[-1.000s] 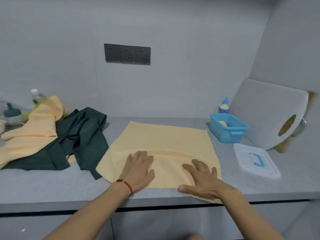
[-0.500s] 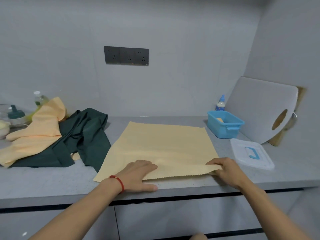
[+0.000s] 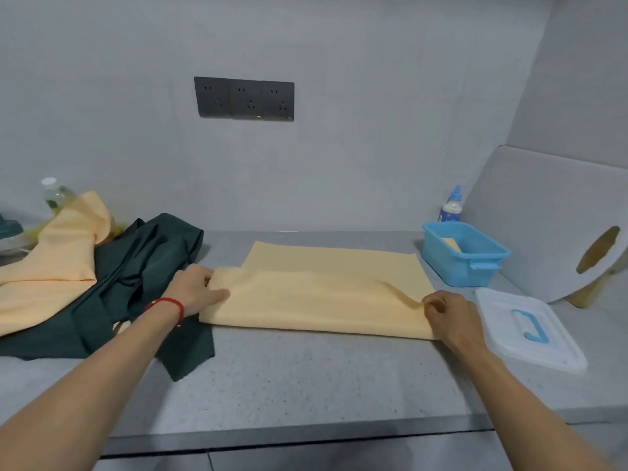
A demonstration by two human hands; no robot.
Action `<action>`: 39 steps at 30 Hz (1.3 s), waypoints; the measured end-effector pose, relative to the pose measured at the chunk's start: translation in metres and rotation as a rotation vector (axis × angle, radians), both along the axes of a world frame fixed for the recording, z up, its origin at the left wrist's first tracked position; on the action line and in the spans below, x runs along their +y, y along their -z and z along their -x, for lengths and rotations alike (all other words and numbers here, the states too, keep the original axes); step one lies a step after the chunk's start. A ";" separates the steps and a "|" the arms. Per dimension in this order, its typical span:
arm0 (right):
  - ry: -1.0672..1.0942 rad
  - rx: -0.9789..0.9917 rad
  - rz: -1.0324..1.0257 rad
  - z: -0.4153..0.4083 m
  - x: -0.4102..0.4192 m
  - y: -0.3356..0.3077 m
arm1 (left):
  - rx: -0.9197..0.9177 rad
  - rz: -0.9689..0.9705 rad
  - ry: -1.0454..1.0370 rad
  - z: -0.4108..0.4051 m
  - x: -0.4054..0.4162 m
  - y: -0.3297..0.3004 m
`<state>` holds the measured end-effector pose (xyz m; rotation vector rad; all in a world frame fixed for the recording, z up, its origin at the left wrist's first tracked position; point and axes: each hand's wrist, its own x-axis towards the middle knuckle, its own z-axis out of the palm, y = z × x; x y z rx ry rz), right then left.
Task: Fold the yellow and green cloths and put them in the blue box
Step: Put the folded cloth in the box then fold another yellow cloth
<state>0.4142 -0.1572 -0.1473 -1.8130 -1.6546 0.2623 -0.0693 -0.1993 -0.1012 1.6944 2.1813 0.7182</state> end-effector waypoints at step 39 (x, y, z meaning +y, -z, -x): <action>-0.012 -0.366 -0.049 0.046 0.057 -0.004 | 0.624 -0.105 -0.201 -0.075 0.082 0.035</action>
